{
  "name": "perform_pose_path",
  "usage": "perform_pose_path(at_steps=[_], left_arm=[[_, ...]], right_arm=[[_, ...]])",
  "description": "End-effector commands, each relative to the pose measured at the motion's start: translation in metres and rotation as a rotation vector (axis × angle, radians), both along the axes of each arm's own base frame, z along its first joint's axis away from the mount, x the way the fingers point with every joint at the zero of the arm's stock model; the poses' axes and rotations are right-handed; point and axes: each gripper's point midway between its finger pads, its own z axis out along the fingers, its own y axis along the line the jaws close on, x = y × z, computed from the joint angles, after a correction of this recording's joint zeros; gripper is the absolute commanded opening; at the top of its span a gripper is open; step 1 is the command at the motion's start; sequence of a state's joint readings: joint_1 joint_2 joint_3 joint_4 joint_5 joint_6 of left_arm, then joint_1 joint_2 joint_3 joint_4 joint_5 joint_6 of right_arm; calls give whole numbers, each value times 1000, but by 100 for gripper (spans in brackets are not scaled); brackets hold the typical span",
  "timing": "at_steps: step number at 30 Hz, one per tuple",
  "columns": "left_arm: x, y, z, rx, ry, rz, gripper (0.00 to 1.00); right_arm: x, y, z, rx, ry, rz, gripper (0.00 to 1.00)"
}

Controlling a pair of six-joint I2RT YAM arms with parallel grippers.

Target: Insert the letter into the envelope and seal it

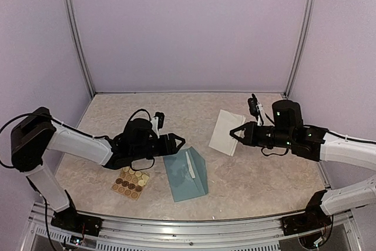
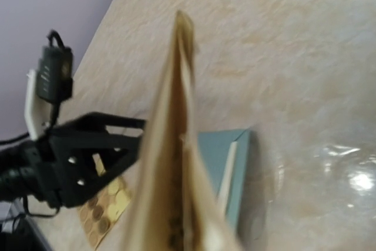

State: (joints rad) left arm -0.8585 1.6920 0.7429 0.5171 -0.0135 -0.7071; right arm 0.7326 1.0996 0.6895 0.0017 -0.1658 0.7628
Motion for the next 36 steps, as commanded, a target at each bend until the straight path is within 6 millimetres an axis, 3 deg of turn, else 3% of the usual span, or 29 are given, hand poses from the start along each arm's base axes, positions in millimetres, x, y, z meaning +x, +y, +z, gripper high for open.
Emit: perform_pose_path(at_steps=[1,11,21,27,36], left_arm=[[-23,21,-20,25,119,60,64],[-62,19,-40,-14,278,46,61],[-74,30,-72,56,367,67,58],[-80,30,-81,58,410,55,58],[-86,29,-93,71,448,42,57]], right_arm=[[-9,21,0,-27,24,141,0],[-18,64,-48,-136,169,263,0],[-20,70,-84,-210,286,295,0],[-24,70,-104,-247,339,310,0],[-25,76,-114,-254,350,346,0]])
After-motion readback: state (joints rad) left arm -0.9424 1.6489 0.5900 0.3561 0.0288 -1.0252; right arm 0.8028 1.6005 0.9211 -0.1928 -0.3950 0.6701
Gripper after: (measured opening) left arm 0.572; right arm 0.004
